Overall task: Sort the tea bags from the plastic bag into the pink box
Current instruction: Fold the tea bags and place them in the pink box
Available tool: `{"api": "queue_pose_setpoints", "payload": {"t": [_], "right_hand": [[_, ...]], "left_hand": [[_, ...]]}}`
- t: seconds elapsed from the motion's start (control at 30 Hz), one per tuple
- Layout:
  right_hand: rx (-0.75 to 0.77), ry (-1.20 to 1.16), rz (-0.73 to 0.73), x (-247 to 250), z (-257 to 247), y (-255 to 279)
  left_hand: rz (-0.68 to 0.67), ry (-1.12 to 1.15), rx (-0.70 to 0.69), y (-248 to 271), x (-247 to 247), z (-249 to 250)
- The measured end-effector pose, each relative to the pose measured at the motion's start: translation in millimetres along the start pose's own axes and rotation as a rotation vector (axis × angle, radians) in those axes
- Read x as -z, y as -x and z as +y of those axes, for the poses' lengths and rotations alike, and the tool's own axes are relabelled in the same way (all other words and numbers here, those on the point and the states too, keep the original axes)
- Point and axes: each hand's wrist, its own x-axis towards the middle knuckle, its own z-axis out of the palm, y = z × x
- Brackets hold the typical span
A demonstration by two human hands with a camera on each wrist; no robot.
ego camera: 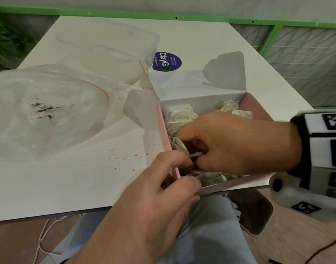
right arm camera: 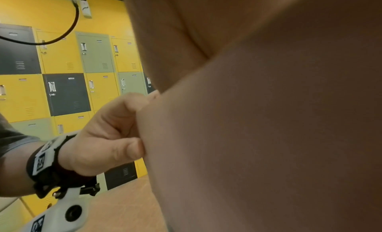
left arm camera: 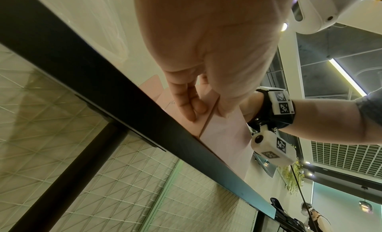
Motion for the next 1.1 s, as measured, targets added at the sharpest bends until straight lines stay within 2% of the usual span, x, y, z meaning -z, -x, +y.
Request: {"api": "queue_pose_setpoints", "payload": {"t": [0.1,0.23,0.33,0.43,0.5,0.67,0.8,0.93,1.1], "right_hand": [[-0.025,-0.031,-0.132,10,-2,3],[-0.120,-0.126,-0.071,37,7,9],[-0.112,-0.161,-0.076,43,9,8],[-0.084,-0.084,-0.198,31,4,4],[-0.062,-0.020,-0.208,29,2,-1],[-0.071,-0.121,-0.198,30,-1,-12],[-0.069,0.017,-0.243,30,-3,-18],[-0.131,0.182,-0.289,39,-1,-23],[-0.188,0.068,-0.258,49,-1,-23]], "left_hand": [[0.002,0.006,0.001,1,0,0],[0.009,-0.001,-0.013,2,0,-1],[0.008,-0.009,-0.014,2,-1,-1],[0.003,-0.009,-0.007,1,-1,0],[0.003,-0.002,-0.016,1,-1,-1],[0.002,0.015,-0.002,2,-1,-1],[0.003,0.019,-0.007,2,-1,-1],[0.002,0.024,-0.009,2,-1,-2],[-0.013,0.015,0.006,2,0,-1]]}}
